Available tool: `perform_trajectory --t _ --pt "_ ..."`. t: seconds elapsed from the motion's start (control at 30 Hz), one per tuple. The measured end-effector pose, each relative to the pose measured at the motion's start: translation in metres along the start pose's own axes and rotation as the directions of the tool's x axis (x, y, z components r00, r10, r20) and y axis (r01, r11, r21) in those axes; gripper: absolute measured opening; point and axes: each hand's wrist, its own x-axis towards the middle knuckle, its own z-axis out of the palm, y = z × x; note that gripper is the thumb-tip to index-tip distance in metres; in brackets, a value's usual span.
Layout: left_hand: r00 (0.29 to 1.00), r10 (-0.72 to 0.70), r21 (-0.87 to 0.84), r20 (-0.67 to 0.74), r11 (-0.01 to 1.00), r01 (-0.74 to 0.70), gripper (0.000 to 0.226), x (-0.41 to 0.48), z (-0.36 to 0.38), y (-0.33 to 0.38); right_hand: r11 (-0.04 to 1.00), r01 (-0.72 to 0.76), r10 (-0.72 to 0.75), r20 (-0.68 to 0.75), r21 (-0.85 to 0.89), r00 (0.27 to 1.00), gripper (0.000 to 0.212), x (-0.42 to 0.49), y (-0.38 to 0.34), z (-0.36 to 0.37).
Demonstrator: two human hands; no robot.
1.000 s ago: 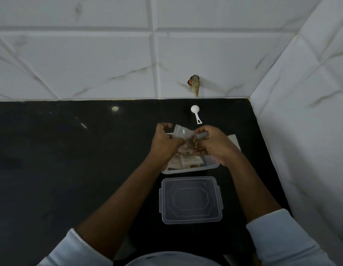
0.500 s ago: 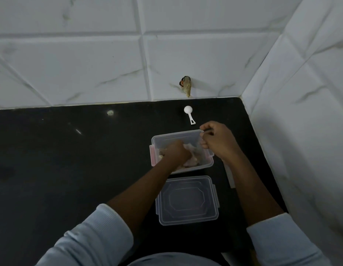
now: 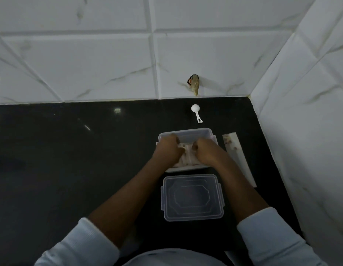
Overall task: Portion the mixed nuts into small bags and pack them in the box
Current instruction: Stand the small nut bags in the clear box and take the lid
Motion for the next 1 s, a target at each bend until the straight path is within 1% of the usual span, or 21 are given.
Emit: perform_trajectory --t 0.07,0.13,0.23,0.27,0.33,0.4,0.47,0.53,0.6,0.7,0.8,0.93,1.0 --pt "0.999 -0.011 -0.153 -0.043 0.988 0.005 0.013 -0.024 -0.02 -0.004 0.993 0.097 -0.091 -0.083 0.064 0.992 0.019 -0.017 0.012 -0.002" --pt "0.999 -0.003 -0.198 -0.033 0.98 -0.004 0.009 -0.046 -0.036 -0.011 0.976 0.139 -0.108 -0.181 0.166 0.978 0.012 -0.035 0.026 -0.004" --pt "0.997 -0.078 -0.17 0.018 0.982 0.08 0.017 -0.074 -0.045 -0.026 0.935 0.082 0.016 -0.274 0.345 0.962 0.011 -0.055 0.049 -0.008" --pt "0.993 -0.113 -0.173 0.027 0.978 0.116 0.018 -0.082 -0.045 -0.033 0.927 0.05 0.066 -0.293 0.372 0.954 0.013 -0.06 0.058 -0.007" --pt "0.981 -0.189 -0.193 0.035 0.962 0.192 0.017 -0.092 -0.039 -0.046 0.938 -0.039 0.149 -0.299 0.345 0.942 0.016 -0.067 0.076 -0.001" --pt "0.96 -0.27 -0.17 0.075 0.945 0.279 0.014 -0.097 -0.027 -0.06 0.945 -0.154 0.229 -0.247 0.288 0.941 0.019 -0.069 0.091 0.011" --pt "0.931 -0.334 -0.107 0.146 0.931 0.35 0.015 -0.101 -0.01 -0.07 0.926 -0.244 0.282 -0.1 0.287 0.954 0.019 -0.068 0.101 0.028" --pt "0.905 -0.367 -0.114 0.213 0.911 0.396 0.015 -0.107 0.006 -0.075 0.922 -0.279 0.271 0.068 0.269 0.96 0.021 -0.069 0.107 0.046" --pt "0.899 -0.368 -0.217 0.238 0.882 0.419 0.016 -0.115 0.019 -0.073 0.924 -0.256 0.225 0.139 0.283 0.964 0.026 -0.07 0.109 0.06" --pt "0.885 -0.389 -0.342 0.254 0.82 0.459 0.02 -0.127 0.028 -0.066 0.919 -0.194 0.164 0.115 0.344 0.98 0.029 -0.078 0.11 0.068" --pt "0.875 -0.39 -0.407 0.287 0.777 0.48 0.022 -0.137 0.027 -0.061 0.902 -0.191 0.164 0.102 0.386 0.981 0.027 -0.084 0.112 0.061" --pt "0.907 -0.336 -0.475 0.253 0.773 0.419 0.023 -0.153 0.019 -0.051 0.889 -0.207 0.166 0.133 0.408 0.977 0.027 -0.099 0.115 0.042" --pt "0.931 -0.302 -0.5 0.206 0.785 0.365 0.024 -0.16 0.015 -0.042 0.898 -0.169 0.148 0.083 0.406 0.986 0.029 -0.109 0.114 0.033"
